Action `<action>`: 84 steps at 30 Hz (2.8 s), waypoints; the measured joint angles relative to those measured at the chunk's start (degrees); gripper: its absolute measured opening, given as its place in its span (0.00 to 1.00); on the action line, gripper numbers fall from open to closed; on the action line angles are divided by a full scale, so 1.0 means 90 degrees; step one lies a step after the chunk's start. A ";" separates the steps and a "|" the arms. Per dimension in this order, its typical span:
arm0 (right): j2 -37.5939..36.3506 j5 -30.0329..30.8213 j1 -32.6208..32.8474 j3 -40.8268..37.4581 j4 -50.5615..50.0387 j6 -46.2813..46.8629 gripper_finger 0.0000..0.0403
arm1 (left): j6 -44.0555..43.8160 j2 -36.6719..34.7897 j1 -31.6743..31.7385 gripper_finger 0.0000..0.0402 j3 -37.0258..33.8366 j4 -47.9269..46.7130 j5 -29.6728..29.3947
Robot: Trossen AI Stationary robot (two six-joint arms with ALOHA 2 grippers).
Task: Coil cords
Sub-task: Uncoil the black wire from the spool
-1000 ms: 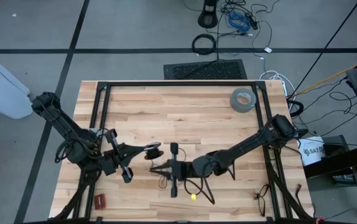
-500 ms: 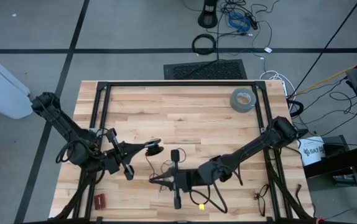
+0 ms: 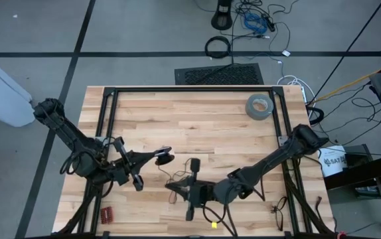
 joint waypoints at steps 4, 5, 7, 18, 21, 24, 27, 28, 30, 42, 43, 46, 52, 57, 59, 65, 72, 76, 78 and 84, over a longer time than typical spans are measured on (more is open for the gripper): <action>-0.0084 0.0522 0.0136 0.0000 -0.0438 0.0124 0.00 | 0.0001 0.0000 -0.0001 0.00 0.0000 -0.0015 -0.0061; -0.0091 0.0633 0.0160 0.0000 -0.0469 0.0121 0.00 | 0.0000 0.0000 -0.0006 0.00 0.0000 -0.0015 -0.0070; -0.0095 0.0895 0.0216 0.0000 -0.0504 0.0065 0.00 | 0.0000 0.0000 -0.0038 0.00 0.0000 -0.0030 -0.0084; -0.0188 0.1892 0.0424 0.0000 -0.0710 -0.0133 0.00 | 0.0201 -0.0029 -0.0523 0.00 0.0000 -0.0033 -0.0495; -0.0234 0.2432 0.0499 0.0000 -0.0757 -0.0272 0.00 | 0.0193 -0.0075 -0.0655 0.00 0.0000 -0.0036 -0.0497; -0.0338 0.2845 0.0540 0.0000 -0.0799 -0.0394 0.00 | 0.0182 -0.0159 -0.0803 0.00 0.0000 -0.0035 -0.0499; -0.0482 0.2863 0.0539 0.0000 -0.0969 -0.0361 0.00 | 0.0172 -0.0211 -0.0969 0.00 0.0000 -0.0032 -0.0500; -0.0522 0.2862 0.0539 0.0000 -0.1086 -0.0306 0.00 | 0.0175 -0.0221 -0.1016 0.00 0.0000 -0.0032 -0.0499; -0.0567 0.2860 0.0508 0.0000 -0.1345 -0.0164 0.00 | 0.0175 -0.0223 -0.1120 0.00 0.0000 -0.0032 -0.0499; -0.0574 0.1857 -0.0328 0.0000 -0.3993 0.2234 0.00 | 0.0196 -0.0274 -0.1304 0.00 0.0000 0.0061 0.0094; -0.0548 0.1730 -0.0404 0.0000 -0.4060 0.2371 0.00 | 0.0200 -0.0274 -0.1304 0.00 0.0000 0.0104 0.0168; -0.0404 0.1355 -0.0577 0.0000 -0.4025 0.2471 0.00 | 0.0202 -0.0274 -0.1247 0.00 0.0000 0.0210 0.0425; -0.0083 0.0752 -0.0787 -0.0001 -0.3654 0.2420 0.00 | 0.0194 -0.0274 -0.1101 0.00 -0.0002 0.0349 0.0624; 0.0139 0.0400 -0.0916 -0.0002 -0.3286 0.2276 0.00 | 0.0184 -0.0274 -0.0991 0.00 -0.0002 0.0347 0.0694; 0.0206 0.0146 -0.0971 -0.0002 -0.3131 0.2210 0.00 | 0.0182 -0.0273 -0.0939 0.00 -0.0002 0.0358 0.0799; 0.0373 -0.0509 -0.1068 -0.0002 -0.2556 0.1963 0.00 | 0.0180 -0.0273 -0.0785 0.00 -0.0002 0.0487 0.0953; 0.0539 -0.1467 -0.1005 -0.0005 -0.1628 0.1554 0.00 | 0.0114 -0.0272 -0.0582 0.00 -0.0002 0.0480 0.0948; 0.0546 -0.1545 -0.0955 -0.0005 -0.1347 0.1475 0.00 | 0.0011 -0.0272 -0.0482 0.00 -0.0002 0.0462 0.0943; 0.0546 -0.1544 -0.0927 -0.0005 -0.1335 0.1472 0.00 | 0.0012 -0.0270 -0.0457 0.00 -0.0002 0.0445 0.0941; 0.0549 -0.1720 -0.0890 -0.0004 -0.0815 0.1347 0.00 | 0.0000 -0.0250 -0.0294 0.00 -0.0002 0.0419 0.0894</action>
